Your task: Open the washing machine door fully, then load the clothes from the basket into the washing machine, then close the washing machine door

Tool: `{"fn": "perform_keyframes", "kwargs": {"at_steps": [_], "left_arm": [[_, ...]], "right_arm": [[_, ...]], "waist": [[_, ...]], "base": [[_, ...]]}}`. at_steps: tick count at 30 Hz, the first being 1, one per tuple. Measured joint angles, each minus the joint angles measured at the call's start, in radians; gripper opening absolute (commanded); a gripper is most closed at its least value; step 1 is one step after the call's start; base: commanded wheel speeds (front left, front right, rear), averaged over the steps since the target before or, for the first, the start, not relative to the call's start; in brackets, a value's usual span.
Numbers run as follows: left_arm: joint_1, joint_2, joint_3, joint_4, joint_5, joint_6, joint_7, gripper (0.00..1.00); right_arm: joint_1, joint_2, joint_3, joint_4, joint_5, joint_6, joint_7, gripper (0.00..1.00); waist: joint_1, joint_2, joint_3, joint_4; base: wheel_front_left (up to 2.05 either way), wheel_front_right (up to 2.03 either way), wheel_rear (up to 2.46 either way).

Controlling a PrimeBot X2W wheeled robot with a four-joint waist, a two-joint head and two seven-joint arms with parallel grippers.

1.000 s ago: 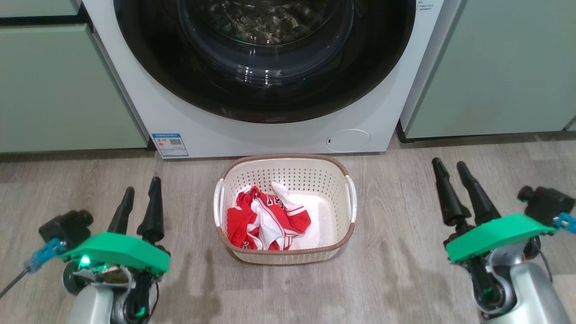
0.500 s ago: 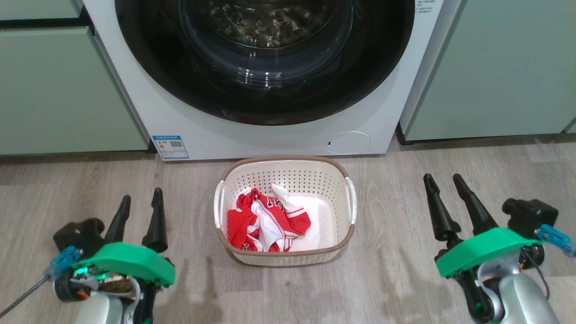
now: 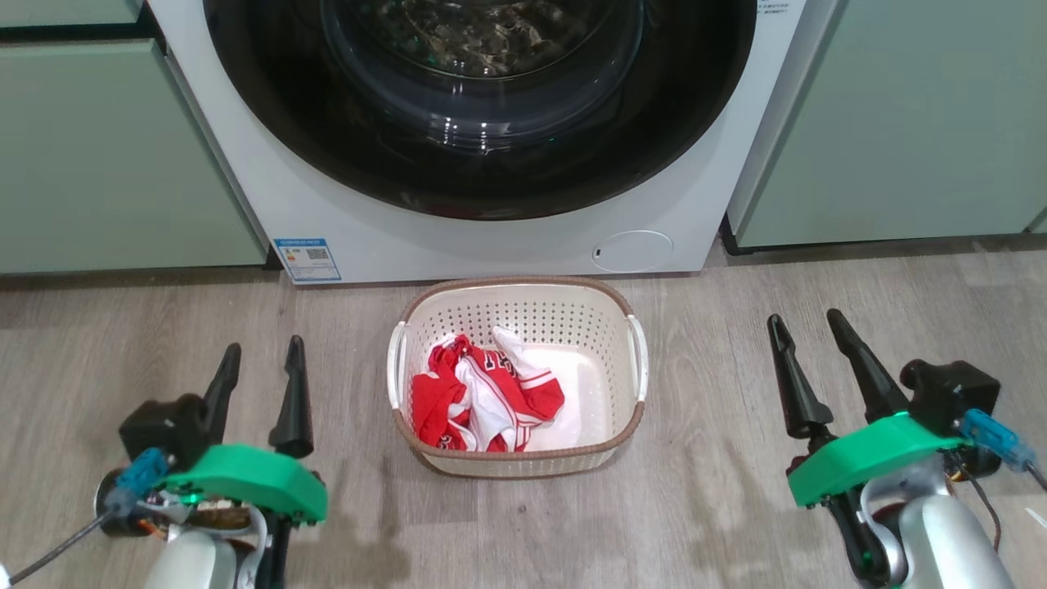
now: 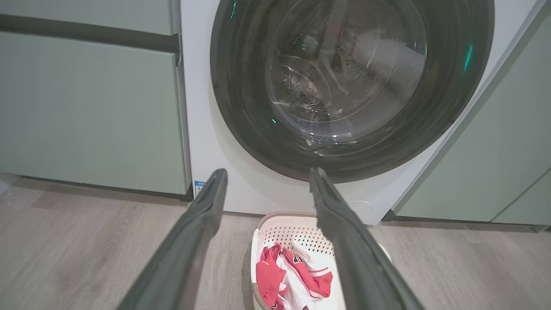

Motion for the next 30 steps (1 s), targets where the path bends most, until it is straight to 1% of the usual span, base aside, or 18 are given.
{"fn": "perform_keyframes", "kwargs": {"at_steps": [10,17,25,30], "left_arm": [[0.000,0.005,-0.016,0.000,0.089,0.007,-0.030,1.00],[0.000,0.006,-0.026,0.001,0.153,0.023,-0.051,1.00],[0.000,0.006,-0.037,0.001,0.207,0.033,-0.060,1.00],[0.000,0.006,-0.036,0.001,0.217,0.041,-0.068,1.00]], "right_arm": [[-0.001,0.008,0.000,-0.015,-0.103,0.000,-0.021,1.00],[-0.001,0.008,0.000,-0.025,-0.171,0.000,-0.036,1.00],[-0.001,0.009,-0.001,-0.034,-0.202,0.000,-0.038,1.00],[-0.001,0.009,-0.002,-0.037,-0.202,0.000,-0.038,1.00]], "waist": [[0.0000,0.0000,0.011,-0.004],[0.0000,0.0000,0.015,-0.006],[0.0000,0.0000,0.016,-0.008],[0.0000,0.0000,0.017,-0.008]], "base": [[0.00,0.00,0.00],[0.00,0.00,0.00],[0.00,0.00,0.00],[0.00,0.00,0.00]]}}
